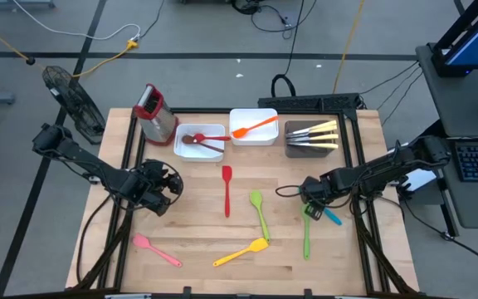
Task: Pick & Place Kitchen Items
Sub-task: Put the blue spatula into the right white bin
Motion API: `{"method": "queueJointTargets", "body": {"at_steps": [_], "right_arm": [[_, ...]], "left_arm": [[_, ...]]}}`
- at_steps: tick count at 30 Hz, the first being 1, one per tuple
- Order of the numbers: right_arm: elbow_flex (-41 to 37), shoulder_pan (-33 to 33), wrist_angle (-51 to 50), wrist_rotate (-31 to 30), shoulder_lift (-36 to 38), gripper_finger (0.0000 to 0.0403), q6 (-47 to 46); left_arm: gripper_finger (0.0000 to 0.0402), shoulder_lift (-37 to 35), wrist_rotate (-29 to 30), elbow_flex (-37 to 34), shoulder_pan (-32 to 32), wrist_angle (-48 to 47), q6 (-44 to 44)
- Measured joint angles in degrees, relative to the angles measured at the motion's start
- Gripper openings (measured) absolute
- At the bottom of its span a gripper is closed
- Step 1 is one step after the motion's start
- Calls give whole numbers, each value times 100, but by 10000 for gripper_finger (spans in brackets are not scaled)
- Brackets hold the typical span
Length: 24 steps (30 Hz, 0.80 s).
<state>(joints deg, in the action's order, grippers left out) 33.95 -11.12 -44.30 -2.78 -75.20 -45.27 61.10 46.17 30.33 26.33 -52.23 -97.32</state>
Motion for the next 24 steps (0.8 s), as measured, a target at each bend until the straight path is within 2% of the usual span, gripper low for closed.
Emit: {"method": "queueJointTargets", "body": {"at_steps": [10, 18, 24], "right_arm": [[-298, 3, 1, -25, -5, 13, -803], [-252, 5, 9, -23, -7, 11, -749], [237, 26, -273, -24, -14, 10, -419]], "left_arm": [[220, 1, 2, 1, 0, 2, 0], [220, 0, 2, 2, 0, 2, -22], [219, 1, 6, 0, 1, 1, -23]]}}
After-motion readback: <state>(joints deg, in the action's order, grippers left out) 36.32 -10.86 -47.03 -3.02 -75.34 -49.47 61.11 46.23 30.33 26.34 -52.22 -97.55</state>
